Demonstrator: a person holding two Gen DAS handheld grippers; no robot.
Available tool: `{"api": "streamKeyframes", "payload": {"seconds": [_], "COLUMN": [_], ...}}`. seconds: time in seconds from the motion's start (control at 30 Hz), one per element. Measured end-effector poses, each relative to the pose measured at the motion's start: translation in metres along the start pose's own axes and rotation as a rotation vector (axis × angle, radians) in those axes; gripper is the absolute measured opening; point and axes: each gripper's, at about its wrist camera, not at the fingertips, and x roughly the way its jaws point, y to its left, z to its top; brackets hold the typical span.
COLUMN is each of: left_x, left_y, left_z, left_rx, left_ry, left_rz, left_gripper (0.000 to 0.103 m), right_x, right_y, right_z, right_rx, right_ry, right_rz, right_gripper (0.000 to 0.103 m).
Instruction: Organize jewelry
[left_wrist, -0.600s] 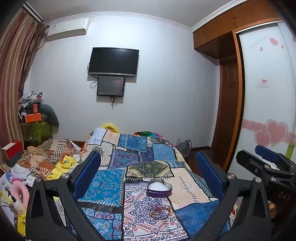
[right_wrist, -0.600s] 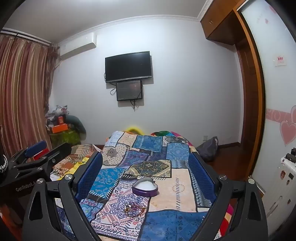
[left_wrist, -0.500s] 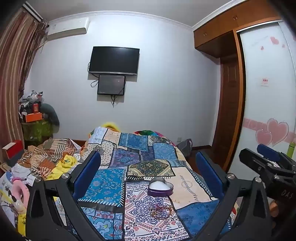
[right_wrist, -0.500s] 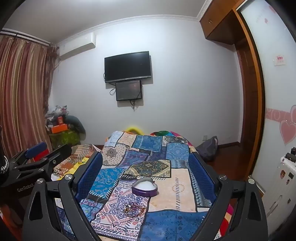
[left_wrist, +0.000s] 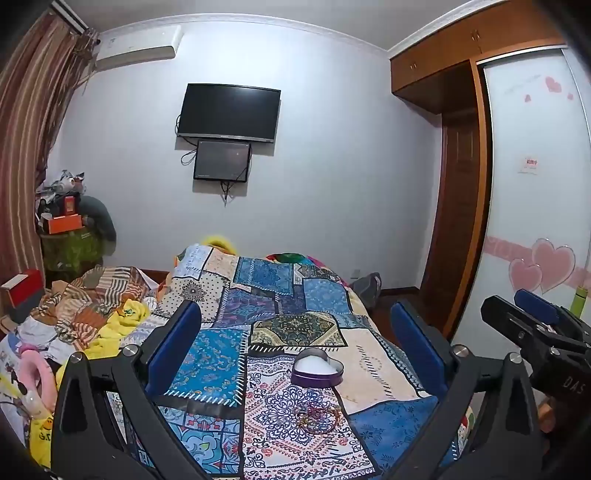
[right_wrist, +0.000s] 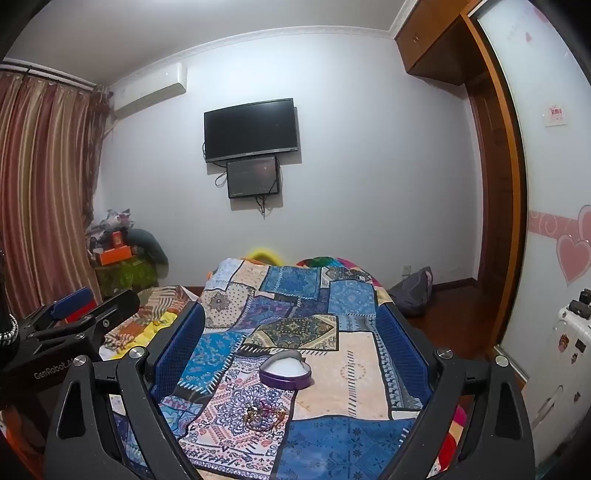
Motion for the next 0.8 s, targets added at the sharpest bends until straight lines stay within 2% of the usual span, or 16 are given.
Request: {"api": "streamKeyframes", "payload": {"seconds": [0.8], "left_x": [-0.0004], "left_y": [-0.0003], "left_z": [-0.0007], "left_rx": [0.007], "left_ry": [0.016], "left_rz": [-0.007], "left_gripper": [0.103], "right_x": [0.003], "right_y": [-0.001], "right_z": [-0.0051], "right_rx": [0.009], "right_ry": [0.014], "right_rz": [0.002], "right_gripper": [0.092]}}
